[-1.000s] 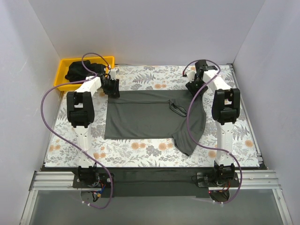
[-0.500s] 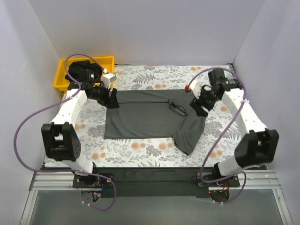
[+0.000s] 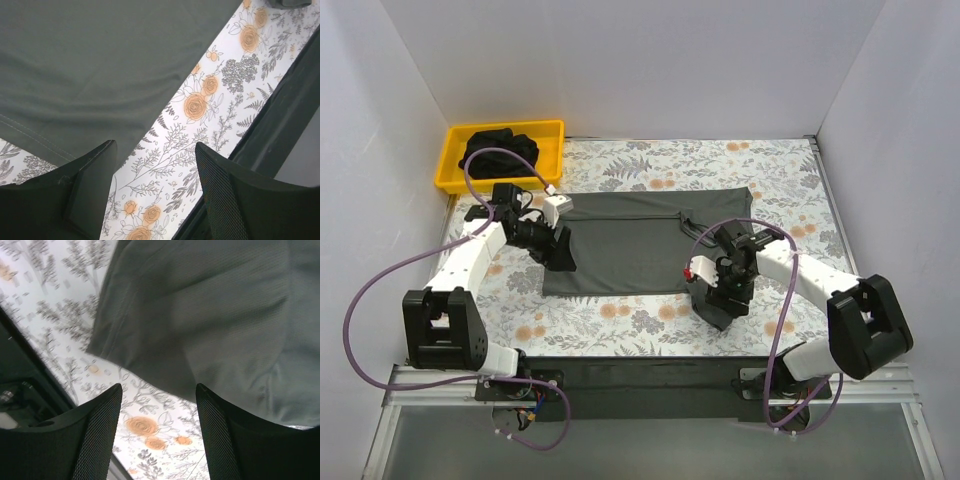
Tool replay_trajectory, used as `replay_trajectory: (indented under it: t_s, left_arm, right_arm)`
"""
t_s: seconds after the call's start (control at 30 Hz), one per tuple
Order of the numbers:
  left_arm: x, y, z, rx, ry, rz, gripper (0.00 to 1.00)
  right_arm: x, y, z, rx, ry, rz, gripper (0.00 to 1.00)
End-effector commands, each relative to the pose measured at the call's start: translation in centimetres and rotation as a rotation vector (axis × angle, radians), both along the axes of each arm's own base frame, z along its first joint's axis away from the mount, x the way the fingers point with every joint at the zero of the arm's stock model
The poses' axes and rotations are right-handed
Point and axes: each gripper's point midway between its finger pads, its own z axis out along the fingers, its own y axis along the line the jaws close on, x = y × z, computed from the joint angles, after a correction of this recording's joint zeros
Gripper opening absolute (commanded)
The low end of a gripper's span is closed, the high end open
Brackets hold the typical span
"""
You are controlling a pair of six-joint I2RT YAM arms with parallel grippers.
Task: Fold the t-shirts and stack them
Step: Fold the tshirt
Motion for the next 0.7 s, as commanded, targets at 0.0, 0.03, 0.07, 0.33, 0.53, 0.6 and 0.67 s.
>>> replay_trajectory:
  t_s: [0.0, 0.03, 0.07, 0.33, 0.53, 0.6, 0.67]
  left_arm:
    - [0.4, 0.5, 0.9, 0.027, -0.087, 0.016, 0.63]
    - [0.7, 0.6, 0.8, 0.036, -0.102, 0.022, 0.63]
    - [0.7, 0.8, 0.5, 0.043, -0.103, 0.027, 0.63]
    - [-0.4, 1.5, -1.2, 0.096, -0.140, -0.058, 0.58]
    - [-1.8, 2.5, -3.1, 0.182, -0.303, -0.273, 0.45]
    - [-1.9, 2.8, -3.5, 0.206, -0.354, -0.342, 0.42]
    - [-2.6, 3.1, -4.5, 0.226, -0.351, -0.389, 0.42]
  right_arm:
    - [2.1, 0.9, -1.3, -0.011, -0.087, -0.058, 0.66]
    - [2.1, 0.8, -1.7, -0.022, -0.088, -0.062, 0.65]
    - [2.4, 0.8, -2.2, -0.033, -0.108, -0.057, 0.64]
    - [1.6, -1.4, -5.4, -0.152, -0.124, -0.052, 0.29]
    - [2.0, -0.6, -3.9, -0.118, -0.128, -0.070, 0.01]
    - [1.8, 0.0, -3.4, -0.086, -0.109, -0.071, 0.01]
    - [1.8, 0.2, -3.2, -0.078, -0.107, -0.072, 0.01]
